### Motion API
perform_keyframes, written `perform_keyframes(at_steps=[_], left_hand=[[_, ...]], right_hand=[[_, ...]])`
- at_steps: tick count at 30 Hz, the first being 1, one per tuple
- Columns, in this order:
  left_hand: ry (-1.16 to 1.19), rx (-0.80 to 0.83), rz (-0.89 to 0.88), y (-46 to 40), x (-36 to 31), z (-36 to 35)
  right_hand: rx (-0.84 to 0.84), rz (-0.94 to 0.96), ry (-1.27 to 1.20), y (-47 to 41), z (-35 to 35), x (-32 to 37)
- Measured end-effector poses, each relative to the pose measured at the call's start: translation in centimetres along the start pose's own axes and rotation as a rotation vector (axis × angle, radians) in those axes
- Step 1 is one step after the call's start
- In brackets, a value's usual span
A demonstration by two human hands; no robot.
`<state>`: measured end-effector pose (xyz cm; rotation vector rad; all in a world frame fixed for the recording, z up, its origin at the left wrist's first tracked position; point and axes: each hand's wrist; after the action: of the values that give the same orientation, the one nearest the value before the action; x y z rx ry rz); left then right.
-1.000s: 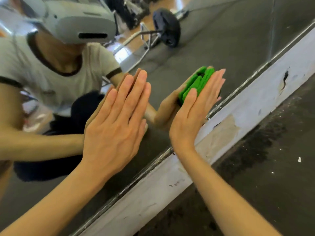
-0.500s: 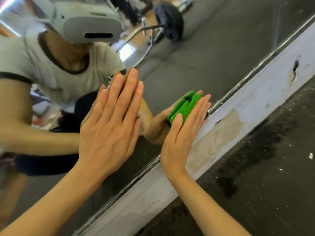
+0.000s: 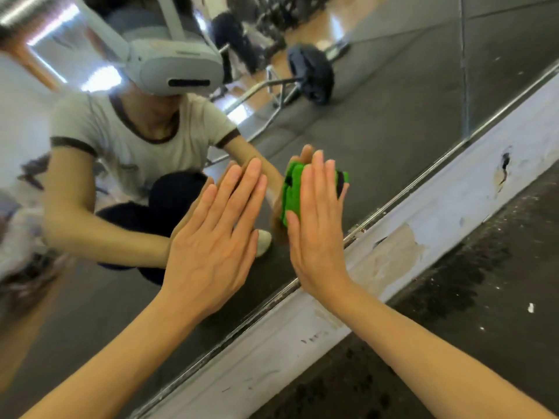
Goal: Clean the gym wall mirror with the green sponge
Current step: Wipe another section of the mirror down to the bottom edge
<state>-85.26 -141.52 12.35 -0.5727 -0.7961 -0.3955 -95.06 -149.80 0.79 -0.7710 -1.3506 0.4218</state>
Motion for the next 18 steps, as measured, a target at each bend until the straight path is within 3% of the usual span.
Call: perform_keyframes(at_steps=[1,3,8,10,12,15,18], left_hand=[[0.015,0.006,0.007,-0.1,0.0,0.2],[0.050,0.023,0.023,-0.4,-0.2,0.8],[0.122,0.018,0.015,-1.2,-0.2,1.8],[0.129,-0.033,0.032,-2.4,0.3,2.1],[0.129,-0.075,0.076,-3.5,0.7,2.3],[0.077,-0.094,0.084,-4.4,1.2,1.9],[0.015,-0.073,0.049,-4.3,1.5,1.3]], right_hand=[[0.060,0.098,0.035,0.7,0.2,-0.2],[0.064,0.090,0.009,-0.7,1.1,-0.8],[-0.301,-0.359,-0.171,-11.2,3.7,-2.6],[-0.355,-0.422,-0.169,-11.8,3.6,-2.0],[-0.241,-0.296,-0.161,-7.8,2.1,0.2],[0.065,0.091,0.007,0.2,-0.3,2.4],[0.059,0.162,-0.005,-2.8,0.6,1.1]])
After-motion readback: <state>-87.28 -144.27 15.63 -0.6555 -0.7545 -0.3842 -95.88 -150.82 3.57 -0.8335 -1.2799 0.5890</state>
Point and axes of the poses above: each hand's wrist, its own y-axis away from the middle knuckle, its own z-axis out of the back of the hand, x = y × z, and after that the axes turned 3 degrees about -z, right-handed
